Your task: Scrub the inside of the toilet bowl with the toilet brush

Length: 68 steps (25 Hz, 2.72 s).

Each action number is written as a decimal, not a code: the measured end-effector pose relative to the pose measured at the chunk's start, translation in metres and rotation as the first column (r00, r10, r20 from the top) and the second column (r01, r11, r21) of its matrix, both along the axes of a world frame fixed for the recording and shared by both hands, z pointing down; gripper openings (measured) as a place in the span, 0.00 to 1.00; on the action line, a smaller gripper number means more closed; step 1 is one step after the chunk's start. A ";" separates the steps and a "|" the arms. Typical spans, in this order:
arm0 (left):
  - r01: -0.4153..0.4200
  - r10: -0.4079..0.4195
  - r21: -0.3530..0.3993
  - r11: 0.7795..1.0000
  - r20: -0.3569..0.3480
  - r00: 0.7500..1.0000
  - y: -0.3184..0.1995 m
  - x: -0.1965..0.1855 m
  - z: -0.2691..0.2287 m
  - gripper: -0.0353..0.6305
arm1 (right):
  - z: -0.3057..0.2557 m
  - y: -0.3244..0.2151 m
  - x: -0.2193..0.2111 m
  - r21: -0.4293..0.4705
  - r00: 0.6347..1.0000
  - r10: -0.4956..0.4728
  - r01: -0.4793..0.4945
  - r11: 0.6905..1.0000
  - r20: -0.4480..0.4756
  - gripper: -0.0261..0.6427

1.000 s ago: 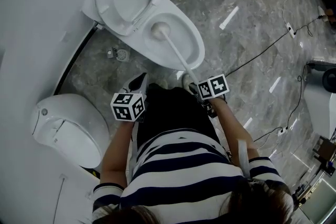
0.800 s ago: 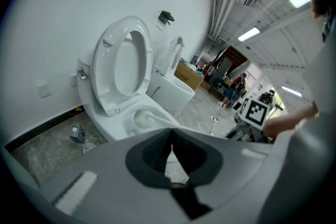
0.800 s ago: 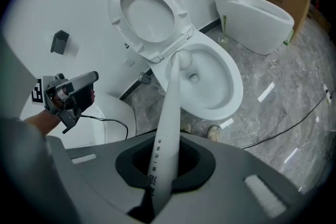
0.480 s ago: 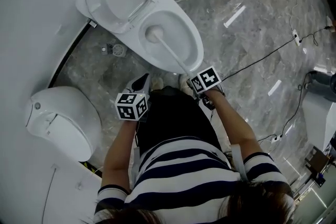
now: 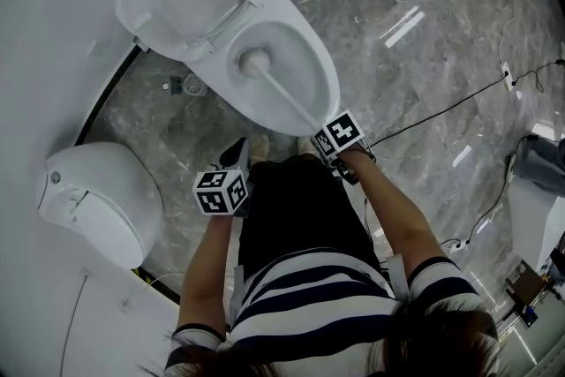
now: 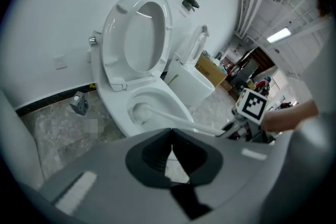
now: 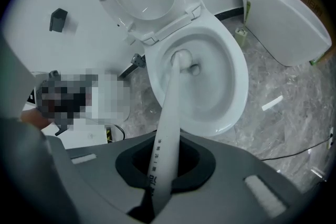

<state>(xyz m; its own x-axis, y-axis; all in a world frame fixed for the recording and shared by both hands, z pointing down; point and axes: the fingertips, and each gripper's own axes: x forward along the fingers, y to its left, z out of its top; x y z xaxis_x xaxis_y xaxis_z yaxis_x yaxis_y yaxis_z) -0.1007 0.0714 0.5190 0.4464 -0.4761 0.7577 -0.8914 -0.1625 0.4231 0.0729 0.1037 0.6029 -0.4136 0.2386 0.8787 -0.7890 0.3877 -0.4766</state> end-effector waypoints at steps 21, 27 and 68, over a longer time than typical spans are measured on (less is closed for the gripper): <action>-0.061 0.064 -0.060 0.996 0.039 0.997 -0.021 0.024 0.057 0.05 | 0.065 -0.051 -0.001 0.045 0.992 -0.122 0.124 0.991 -0.036 0.07; -0.072 0.074 -0.055 0.996 0.044 0.996 -0.032 0.027 0.062 0.05 | 0.074 -0.063 0.006 0.051 0.987 -0.145 0.148 0.988 -0.066 0.07; -0.069 0.070 -0.057 0.996 0.020 0.997 0.010 0.029 0.063 0.05 | 0.038 0.062 0.031 -0.088 0.996 0.056 -0.062 0.994 -0.071 0.07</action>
